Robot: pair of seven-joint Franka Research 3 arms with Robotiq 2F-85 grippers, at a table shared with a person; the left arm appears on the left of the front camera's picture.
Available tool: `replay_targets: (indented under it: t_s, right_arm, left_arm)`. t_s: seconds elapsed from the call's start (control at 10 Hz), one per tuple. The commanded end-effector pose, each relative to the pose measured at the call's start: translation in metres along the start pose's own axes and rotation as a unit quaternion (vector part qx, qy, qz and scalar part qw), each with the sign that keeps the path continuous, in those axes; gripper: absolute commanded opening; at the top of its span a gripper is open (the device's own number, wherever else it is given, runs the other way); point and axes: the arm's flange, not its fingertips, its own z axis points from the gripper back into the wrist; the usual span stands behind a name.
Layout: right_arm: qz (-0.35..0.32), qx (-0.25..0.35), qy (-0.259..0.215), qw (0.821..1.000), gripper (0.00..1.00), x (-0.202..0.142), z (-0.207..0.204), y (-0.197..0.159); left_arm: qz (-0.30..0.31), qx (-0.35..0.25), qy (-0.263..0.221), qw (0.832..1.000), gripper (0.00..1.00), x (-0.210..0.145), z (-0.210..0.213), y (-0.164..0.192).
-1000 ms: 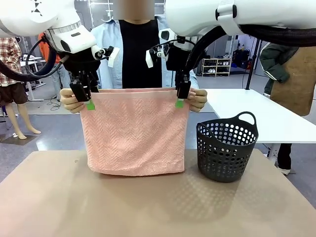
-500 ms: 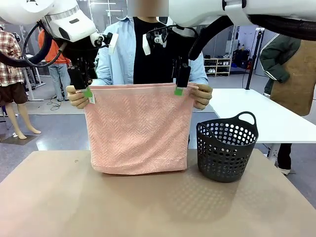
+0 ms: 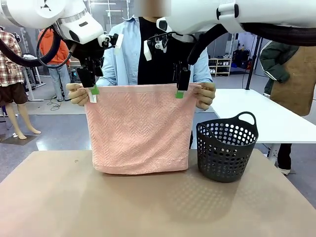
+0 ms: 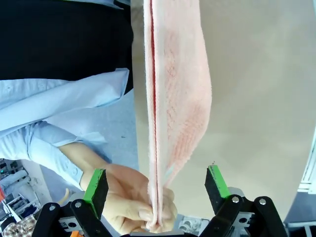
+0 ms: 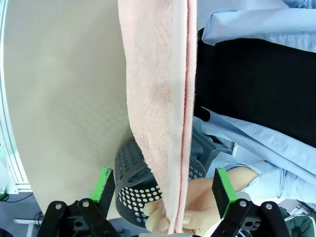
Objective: Fold the towel.
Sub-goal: Release the end of the 100 cm Hotel Towel you were holding and grab the top end of the folded side.
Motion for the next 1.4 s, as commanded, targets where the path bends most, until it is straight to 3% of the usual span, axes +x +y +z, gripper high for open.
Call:
replay_targets:
  t_s: [0.0, 0.4, 0.5, 0.6, 0.7, 0.8, 0.9, 1.0, 1.1, 1.3]
  right_arm:
    - [0.004, 0.005, 0.012, 1.000, 1.00, -0.002, -0.002, -0.014]
    - [-0.023, 0.033, 0.006, 0.999, 1.00, -0.006, -0.028, -0.031]
    - [-0.026, 0.038, 0.003, 0.999, 1.00, -0.008, -0.034, -0.033]
    - [-0.030, 0.036, 0.005, 0.999, 0.87, -0.009, -0.037, -0.033]
    - [-0.027, 0.035, 0.007, 0.999, 0.40, -0.010, -0.038, -0.033]
    - [-0.025, 0.037, 0.006, 0.999, 0.27, -0.010, -0.039, -0.033]
    - [-0.026, 0.039, 0.007, 0.999, 0.00, -0.010, -0.039, -0.032]
    - [-0.027, 0.039, 0.007, 0.999, 0.00, -0.011, -0.039, -0.033]
    - [-0.028, 0.039, 0.003, 0.999, 0.00, -0.011, -0.039, -0.033]
    - [-0.026, 0.042, 0.006, 0.999, 0.00, -0.010, -0.040, -0.035]
  left_arm:
    - [-0.003, -0.023, -0.008, 1.000, 1.00, -0.003, -0.004, 0.010]
    - [0.001, -0.067, -0.014, 0.998, 1.00, -0.007, -0.037, 0.016]
    - [0.007, -0.070, -0.016, 0.997, 0.96, -0.010, -0.045, 0.018]
    - [0.000, -0.063, -0.017, 0.998, 0.57, -0.011, -0.049, 0.017]
    - [-0.004, -0.069, -0.019, 0.997, 0.38, -0.011, -0.050, 0.015]
    - [-0.003, -0.073, -0.029, 0.997, 0.00, -0.010, -0.051, 0.015]
    - [-0.007, -0.074, -0.030, 0.997, 0.00, -0.010, -0.053, 0.015]
    - [-0.008, -0.075, -0.030, 0.997, 0.00, -0.011, -0.054, 0.015]
    - [-0.009, -0.076, -0.032, 0.997, 0.18, -0.011, -0.053, 0.016]
    - [-0.013, -0.075, -0.027, 0.997, 0.00, -0.011, -0.052, 0.016]
